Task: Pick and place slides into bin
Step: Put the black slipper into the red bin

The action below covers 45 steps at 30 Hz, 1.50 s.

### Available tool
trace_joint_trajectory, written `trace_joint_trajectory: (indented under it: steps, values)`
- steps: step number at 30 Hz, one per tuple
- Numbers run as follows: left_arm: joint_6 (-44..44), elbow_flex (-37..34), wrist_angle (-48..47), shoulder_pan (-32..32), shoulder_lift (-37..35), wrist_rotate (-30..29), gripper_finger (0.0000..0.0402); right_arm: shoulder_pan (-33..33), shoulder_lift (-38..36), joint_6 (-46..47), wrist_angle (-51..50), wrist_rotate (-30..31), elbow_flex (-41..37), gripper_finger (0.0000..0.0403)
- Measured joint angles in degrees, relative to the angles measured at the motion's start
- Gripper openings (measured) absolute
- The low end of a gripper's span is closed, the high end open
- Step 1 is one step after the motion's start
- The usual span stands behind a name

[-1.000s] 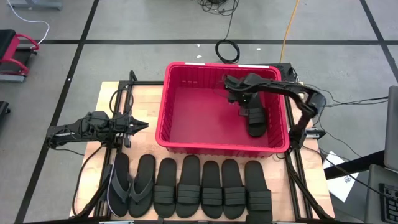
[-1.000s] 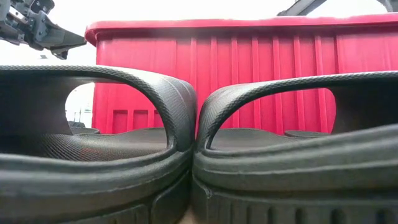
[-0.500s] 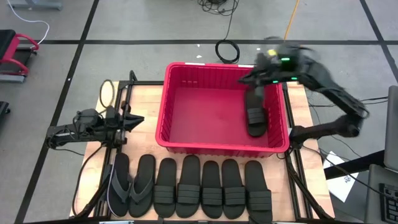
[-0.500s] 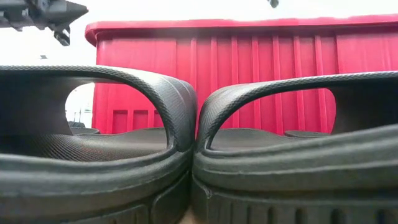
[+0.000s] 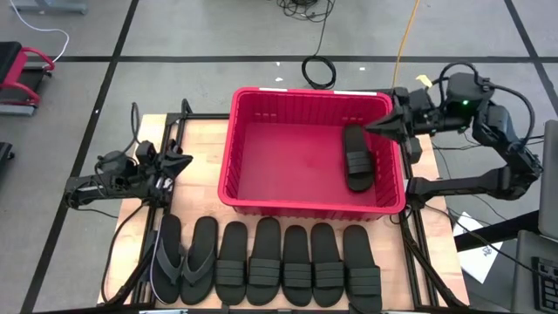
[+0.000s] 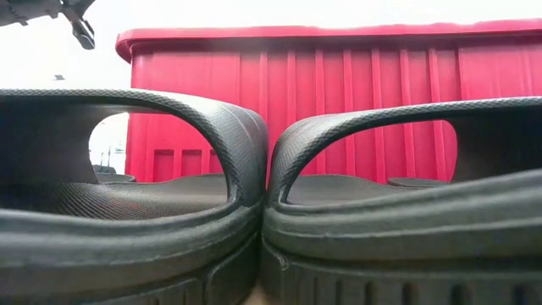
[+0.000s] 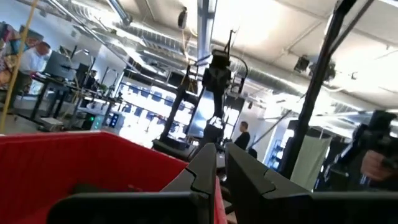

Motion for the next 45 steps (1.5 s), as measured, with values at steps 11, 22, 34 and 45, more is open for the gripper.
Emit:
trace_joint_trajectory:
  steps: [11,22,34,45]
  values:
    - [6.09,-0.02,0.71,0.01,0.00,-0.34,0.0037,0.39,-3.75,-1.83,0.55,2.32,-8.70,0.0000]
    - [5.93,0.00,3.91,0.01,0.02,-10.32,0.0037,-5.40,-21.15,3.50,16.83,10.69,-37.54,0.0000]
    - [3.16,0.00,3.91,0.01,2.69,-20.62,0.0037,-7.22,-24.92,7.25,27.06,-6.27,-48.64,0.0000]
    - [1.39,0.00,3.98,0.00,4.63,-21.30,0.0037,-7.12,-22.91,9.00,27.95,-13.57,-46.87,0.0000]
